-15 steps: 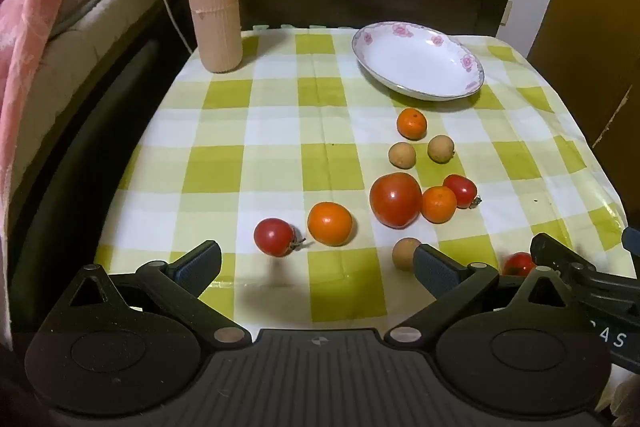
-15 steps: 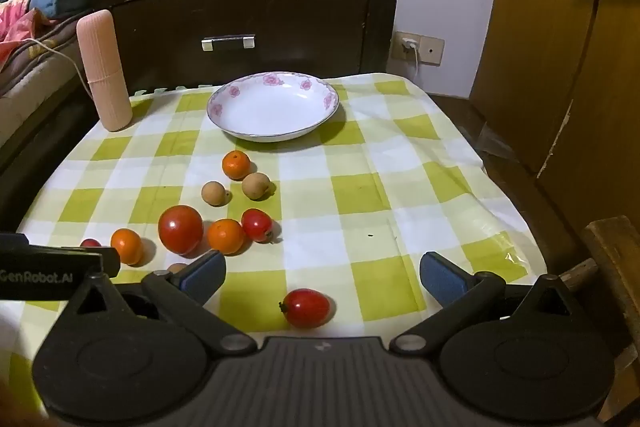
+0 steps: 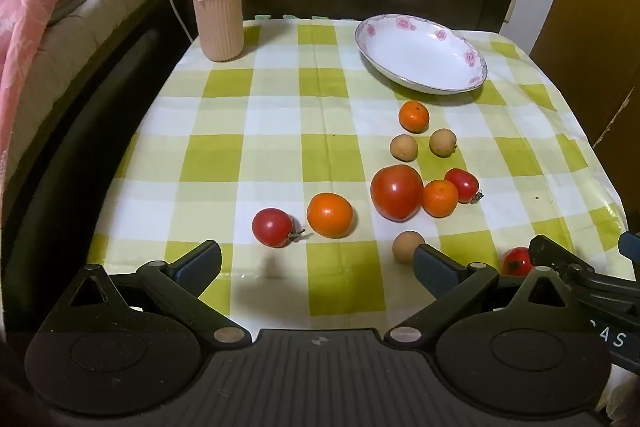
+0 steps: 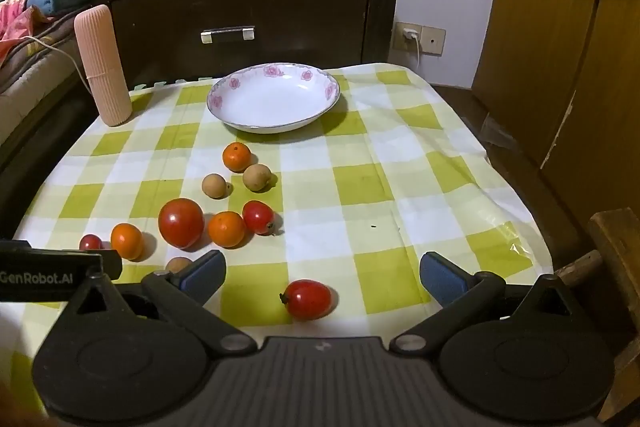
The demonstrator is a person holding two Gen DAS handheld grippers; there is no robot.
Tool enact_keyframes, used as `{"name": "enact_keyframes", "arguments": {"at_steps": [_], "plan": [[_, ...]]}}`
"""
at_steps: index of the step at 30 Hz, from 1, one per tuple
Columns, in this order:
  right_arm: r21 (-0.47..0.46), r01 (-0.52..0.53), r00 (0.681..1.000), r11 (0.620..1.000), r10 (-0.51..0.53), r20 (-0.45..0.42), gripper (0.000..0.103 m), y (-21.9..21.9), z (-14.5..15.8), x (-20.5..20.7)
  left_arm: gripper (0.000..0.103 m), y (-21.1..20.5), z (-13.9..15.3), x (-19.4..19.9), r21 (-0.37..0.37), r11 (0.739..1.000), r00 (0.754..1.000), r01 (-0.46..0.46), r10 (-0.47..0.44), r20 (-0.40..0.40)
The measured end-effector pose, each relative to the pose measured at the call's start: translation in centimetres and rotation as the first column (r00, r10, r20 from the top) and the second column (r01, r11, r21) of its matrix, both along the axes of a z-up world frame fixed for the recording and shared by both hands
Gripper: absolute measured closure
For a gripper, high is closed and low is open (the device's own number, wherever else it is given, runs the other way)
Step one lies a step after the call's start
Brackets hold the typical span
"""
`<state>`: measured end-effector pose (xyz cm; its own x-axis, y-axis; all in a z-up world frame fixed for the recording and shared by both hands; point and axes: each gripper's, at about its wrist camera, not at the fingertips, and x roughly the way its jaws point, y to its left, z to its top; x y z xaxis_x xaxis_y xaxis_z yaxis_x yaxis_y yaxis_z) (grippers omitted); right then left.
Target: Organize fruits
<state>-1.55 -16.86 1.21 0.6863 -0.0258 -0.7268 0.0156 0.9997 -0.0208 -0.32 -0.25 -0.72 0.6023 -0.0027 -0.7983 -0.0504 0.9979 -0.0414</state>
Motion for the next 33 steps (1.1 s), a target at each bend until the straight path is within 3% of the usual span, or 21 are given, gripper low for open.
{"name": "enact_keyframes", "arguments": {"at_steps": [33], "plan": [[0.002, 0.003, 1.000, 1.000, -0.003, -0.018, 0.001, 0.09, -0.25, 0.04, 0.002, 0.14, -0.46, 0.46, -0.004, 1.000, 0.999, 0.010, -0.010, -0.039]]}}
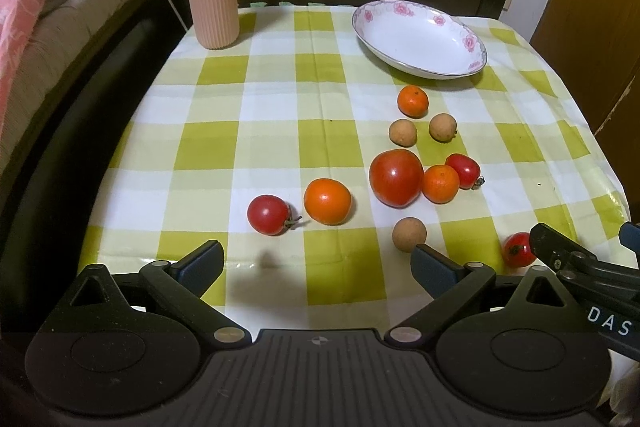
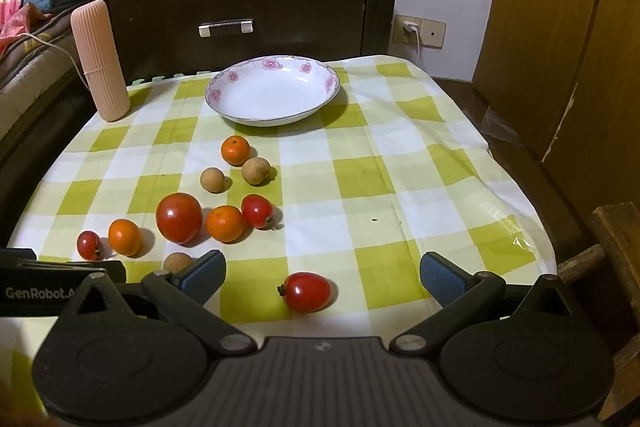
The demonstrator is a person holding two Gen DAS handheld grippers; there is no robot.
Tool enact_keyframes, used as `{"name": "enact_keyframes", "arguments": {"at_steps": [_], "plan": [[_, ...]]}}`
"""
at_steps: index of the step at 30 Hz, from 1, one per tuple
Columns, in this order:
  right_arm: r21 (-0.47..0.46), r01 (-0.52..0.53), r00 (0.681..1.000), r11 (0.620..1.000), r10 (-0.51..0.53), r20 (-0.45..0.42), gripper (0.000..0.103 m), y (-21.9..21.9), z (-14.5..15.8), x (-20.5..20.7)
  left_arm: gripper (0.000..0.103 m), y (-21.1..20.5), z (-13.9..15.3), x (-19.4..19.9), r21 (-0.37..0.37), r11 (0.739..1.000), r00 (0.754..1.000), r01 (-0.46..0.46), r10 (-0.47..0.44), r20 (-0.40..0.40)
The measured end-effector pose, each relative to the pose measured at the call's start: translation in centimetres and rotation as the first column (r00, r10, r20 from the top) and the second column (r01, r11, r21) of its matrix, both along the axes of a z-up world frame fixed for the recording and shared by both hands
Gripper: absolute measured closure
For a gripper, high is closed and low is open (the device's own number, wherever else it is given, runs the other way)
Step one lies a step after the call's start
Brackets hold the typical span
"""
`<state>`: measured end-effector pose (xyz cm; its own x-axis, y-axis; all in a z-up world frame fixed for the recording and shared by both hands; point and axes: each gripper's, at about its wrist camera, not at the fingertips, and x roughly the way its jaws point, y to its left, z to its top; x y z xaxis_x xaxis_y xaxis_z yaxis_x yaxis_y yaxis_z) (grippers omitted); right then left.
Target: Organize fruits
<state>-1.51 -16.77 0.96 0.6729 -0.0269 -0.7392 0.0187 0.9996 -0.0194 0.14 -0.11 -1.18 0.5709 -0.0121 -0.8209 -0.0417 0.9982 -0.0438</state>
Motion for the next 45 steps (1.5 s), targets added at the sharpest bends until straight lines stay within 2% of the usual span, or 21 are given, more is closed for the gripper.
{"name": "enact_keyframes", "arguments": {"at_steps": [32, 42, 45], "plan": [[0.009, -0.006, 0.999, 1.000, 0.006, -0.032, 0.001, 0.3, -0.4, 0.4, 0.004, 0.1, -0.3, 0.0, 0.014, 1.000, 1.000, -0.006, 0.006, -0.019], [0.010, -0.086, 0.996, 0.996, 0.087, -0.033, 0.002, 1.3, -0.7, 1.1, 0.005, 1.6, -0.4, 0.1, -0.012, 0.999, 0.999, -0.035, 0.035, -0.038], [0.027, -0.136, 0.990, 0.990, 0.137, -0.042, 0.009, 1.8, -0.8, 1.6, 0.003, 1.9, 0.0, -0.1, 0.022, 0.999, 0.999, -0.041, 0.042, -0.029]]}}
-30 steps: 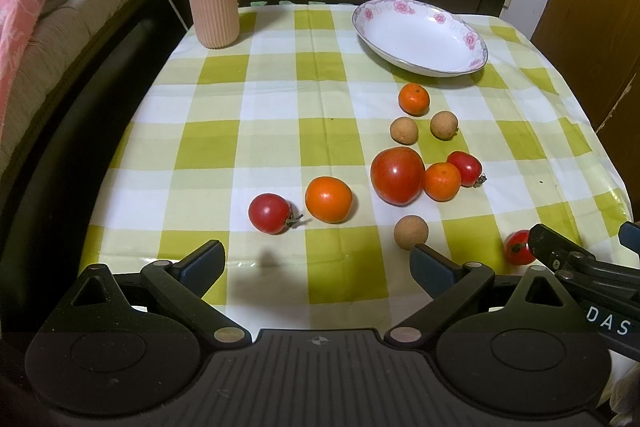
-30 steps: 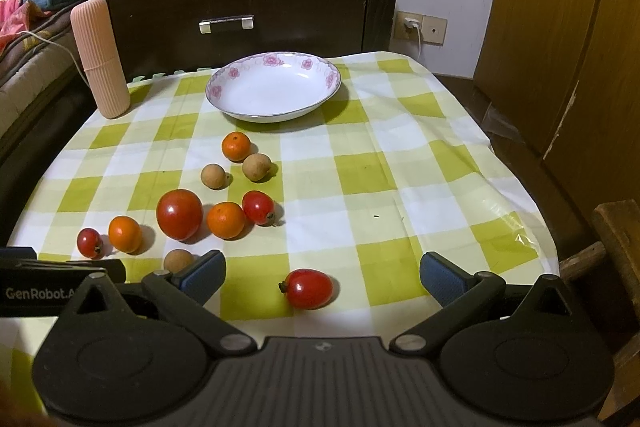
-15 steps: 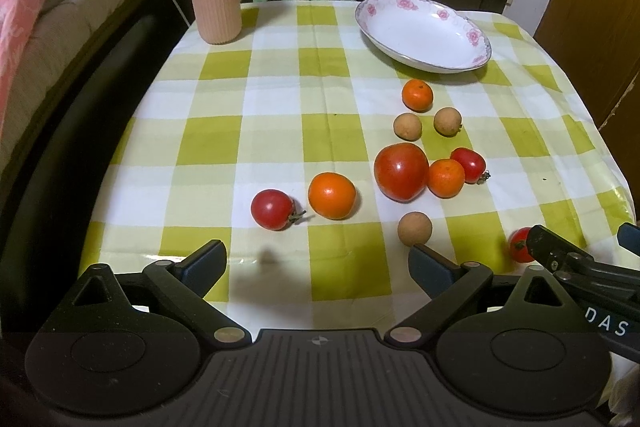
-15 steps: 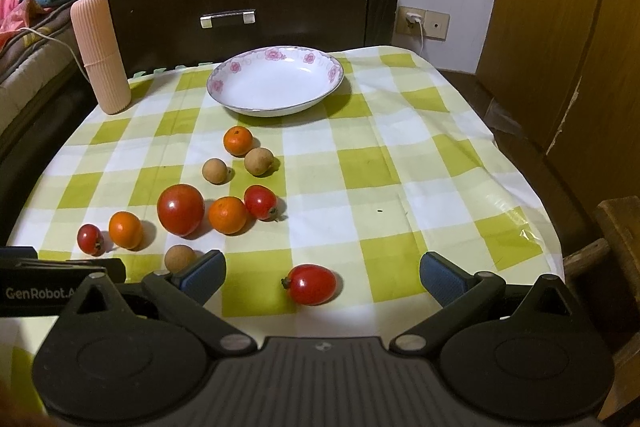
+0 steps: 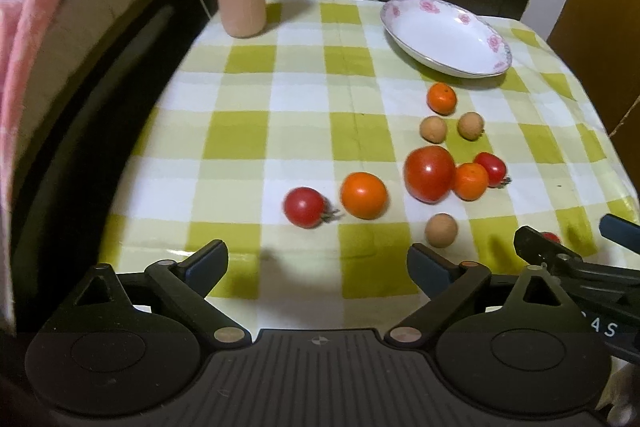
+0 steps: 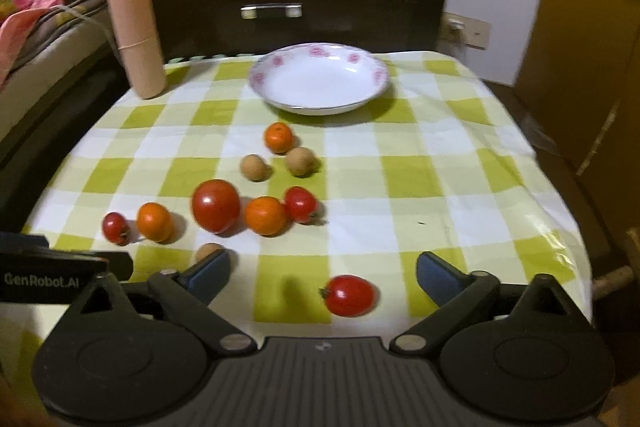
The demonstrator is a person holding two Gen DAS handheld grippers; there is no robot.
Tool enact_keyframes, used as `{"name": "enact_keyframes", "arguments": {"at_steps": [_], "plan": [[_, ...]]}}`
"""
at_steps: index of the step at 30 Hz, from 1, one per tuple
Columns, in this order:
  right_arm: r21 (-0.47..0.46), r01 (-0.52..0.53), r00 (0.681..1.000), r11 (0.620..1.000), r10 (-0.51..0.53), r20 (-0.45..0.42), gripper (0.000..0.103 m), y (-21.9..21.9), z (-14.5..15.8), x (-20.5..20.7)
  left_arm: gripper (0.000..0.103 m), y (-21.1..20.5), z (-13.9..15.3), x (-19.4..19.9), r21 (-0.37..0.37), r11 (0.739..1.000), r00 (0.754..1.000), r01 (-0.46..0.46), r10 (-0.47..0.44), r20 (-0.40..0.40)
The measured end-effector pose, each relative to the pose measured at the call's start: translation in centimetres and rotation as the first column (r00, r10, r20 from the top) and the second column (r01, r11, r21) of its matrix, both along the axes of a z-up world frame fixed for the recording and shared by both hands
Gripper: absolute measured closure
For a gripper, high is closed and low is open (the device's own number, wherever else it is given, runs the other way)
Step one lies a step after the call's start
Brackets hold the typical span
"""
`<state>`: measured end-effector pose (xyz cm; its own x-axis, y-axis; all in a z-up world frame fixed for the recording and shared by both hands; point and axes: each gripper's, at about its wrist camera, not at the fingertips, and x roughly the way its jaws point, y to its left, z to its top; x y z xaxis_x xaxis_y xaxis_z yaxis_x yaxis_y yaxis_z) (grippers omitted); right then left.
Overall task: Organize fruits
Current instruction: 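Grasp a cherry tomato with the left tool while the right tool grasps a brown round fruit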
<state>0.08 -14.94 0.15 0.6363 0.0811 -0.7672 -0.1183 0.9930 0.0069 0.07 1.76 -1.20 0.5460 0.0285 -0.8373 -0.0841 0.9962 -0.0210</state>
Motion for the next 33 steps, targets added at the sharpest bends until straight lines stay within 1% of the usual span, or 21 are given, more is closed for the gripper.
{"name": "enact_keyframes", "arguments": {"at_steps": [2, 5, 7, 11, 12, 15, 19, 20, 21, 23, 25, 29, 33], "plan": [[0.014, -0.033, 0.999, 0.999, 0.033, -0.010, 0.014, 0.4, -0.2, 0.2, 0.003, 0.1, 0.1, -0.2, 0.023, 1.000, 1.000, -0.001, 0.001, 0.000], [0.041, -0.091, 0.995, 0.995, 0.092, -0.032, 0.025, 1.2, -0.7, 0.6, 0.003, 0.5, 0.1, -0.4, 0.022, 1.000, 1.000, 0.004, -0.004, -0.016], [0.072, -0.130, 0.990, 0.989, 0.133, -0.044, 0.038, 1.6, -1.0, 0.9, 0.004, 0.8, 0.1, -0.5, 0.017, 1.000, 1.000, 0.003, -0.003, -0.022], [0.118, -0.203, 0.975, 0.972, 0.212, -0.071, 0.049, 2.5, -1.8, 1.5, 0.009, 1.3, 0.0, -0.4, -0.005, 1.000, 1.000, -0.005, 0.005, -0.029], [0.134, -0.222, 0.969, 0.966, 0.234, -0.084, 0.053, 2.8, -2.1, 1.8, 0.011, 1.4, -0.1, -0.4, -0.009, 1.000, 0.999, -0.007, 0.006, -0.034], [0.171, -0.259, 0.953, 0.950, 0.281, -0.113, 0.060, 3.3, -2.9, 2.6, 0.012, 1.5, -0.4, -0.3, -0.020, 1.000, 0.999, -0.014, 0.012, -0.051], [0.181, -0.298, 0.936, 0.937, 0.324, -0.136, 0.072, 4.2, -3.8, 3.5, 0.013, 1.6, -0.7, 0.0, -0.023, 1.000, 0.998, -0.017, 0.016, -0.062], [0.181, -0.301, 0.935, 0.936, 0.327, -0.137, 0.073, 4.4, -4.0, 3.7, 0.013, 1.6, -0.8, 0.0, -0.023, 1.000, 0.998, -0.016, 0.014, -0.063], [0.172, -0.305, 0.934, 0.937, 0.329, -0.140, 0.078, 4.6, -4.2, 3.9, 0.015, 1.6, -0.9, 0.1, -0.022, 1.000, 0.998, -0.013, 0.011, -0.063], [0.166, -0.314, 0.932, 0.935, 0.337, -0.135, 0.079, 4.8, -4.2, 4.2, 0.018, 1.5, -1.1, 0.3, -0.017, 1.000, 0.998, -0.004, 0.003, -0.061], [0.166, -0.320, 0.929, 0.933, 0.343, -0.139, 0.080, 4.8, -4.1, 4.3, 0.028, 1.3, -1.3, 0.6, -0.004, 1.000, 0.998, 0.009, -0.009, -0.063], [0.162, -0.317, 0.930, 0.934, 0.340, -0.141, 0.080, 4.4, -3.9, 4.2, 0.034, 1.3, -1.7, 1.6, 0.015, 1.000, 0.997, 0.021, -0.019, -0.070], [0.202, -0.287, 0.940, 0.936, 0.316, -0.127, 0.080, 3.1, -3.2, 4.1, 0.043, 1.1, -2.1, 2.8, 0.021, 0.999, 0.996, 0.043, -0.041, -0.073]]}}
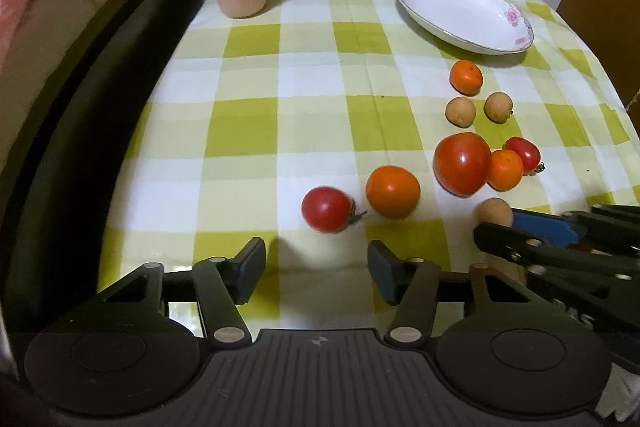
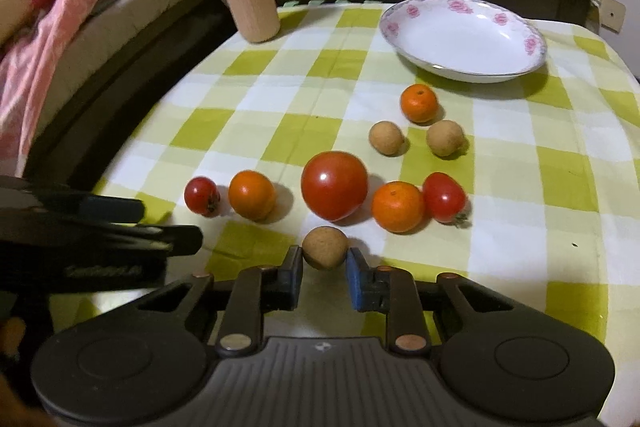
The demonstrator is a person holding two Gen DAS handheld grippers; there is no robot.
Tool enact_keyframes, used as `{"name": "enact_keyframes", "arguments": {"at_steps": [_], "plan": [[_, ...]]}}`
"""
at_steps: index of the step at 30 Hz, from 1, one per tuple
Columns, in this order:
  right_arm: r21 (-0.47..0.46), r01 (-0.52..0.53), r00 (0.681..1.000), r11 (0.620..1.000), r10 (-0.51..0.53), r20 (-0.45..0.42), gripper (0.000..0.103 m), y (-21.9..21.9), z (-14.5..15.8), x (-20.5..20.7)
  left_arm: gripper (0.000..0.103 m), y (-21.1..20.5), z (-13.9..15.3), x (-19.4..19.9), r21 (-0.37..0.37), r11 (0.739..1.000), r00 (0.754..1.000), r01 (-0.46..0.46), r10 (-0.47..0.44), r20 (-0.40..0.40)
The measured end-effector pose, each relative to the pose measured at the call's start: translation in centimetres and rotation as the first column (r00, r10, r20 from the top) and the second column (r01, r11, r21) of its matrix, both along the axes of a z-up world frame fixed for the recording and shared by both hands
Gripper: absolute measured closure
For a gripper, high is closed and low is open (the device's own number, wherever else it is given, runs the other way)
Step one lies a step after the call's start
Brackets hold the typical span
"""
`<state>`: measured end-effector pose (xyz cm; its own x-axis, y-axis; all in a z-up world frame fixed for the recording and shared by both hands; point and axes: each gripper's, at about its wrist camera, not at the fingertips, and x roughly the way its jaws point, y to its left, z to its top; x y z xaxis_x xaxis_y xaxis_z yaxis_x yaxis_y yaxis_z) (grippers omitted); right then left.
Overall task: Organize fruits
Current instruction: 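Grasp a cherry tomato with the left tool while the right tool grasps a brown round fruit, then carry the cherry tomato and brown fruit with both tools over the flowered bowl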
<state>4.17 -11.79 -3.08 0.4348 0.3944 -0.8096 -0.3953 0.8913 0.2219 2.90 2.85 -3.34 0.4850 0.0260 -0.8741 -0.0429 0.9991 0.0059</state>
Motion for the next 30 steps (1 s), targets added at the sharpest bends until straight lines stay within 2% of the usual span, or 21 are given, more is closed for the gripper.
{"name": "enact_keyframes", "arguments": {"at_steps": [3, 11, 13, 14, 30], "plan": [[0.029, 0.021, 1.000, 0.999, -0.020, -0.017, 0.080, -0.7, 0.1, 0.1, 0.047, -0.4, -0.6, 1.1, 0.027, 0.999, 1.000, 0.020, -0.020, -0.004], [0.046, 0.042, 0.999, 0.998, -0.040, -0.037, 0.080, -1.4, 0.0, 0.3, 0.054, -0.4, -1.2, 2.0, 0.027, 0.999, 1.000, 0.024, -0.024, 0.003], [0.042, 0.044, 0.998, 0.998, -0.043, -0.036, 0.080, -1.4, 0.0, 0.3, 0.065, -0.3, -1.1, 1.9, 0.027, 0.999, 1.000, 0.029, -0.029, 0.009], [0.042, 0.044, 0.998, 0.998, -0.042, -0.036, 0.080, -1.4, -0.1, 0.3, 0.066, -0.3, -1.0, 2.0, 0.015, 0.999, 0.999, 0.029, -0.029, 0.012], [0.034, 0.046, 0.999, 0.998, -0.045, -0.026, 0.080, -1.3, 0.1, 0.0, 0.067, -0.7, -0.3, 0.8, -0.009, 0.996, 0.996, 0.086, -0.086, 0.024]]}}
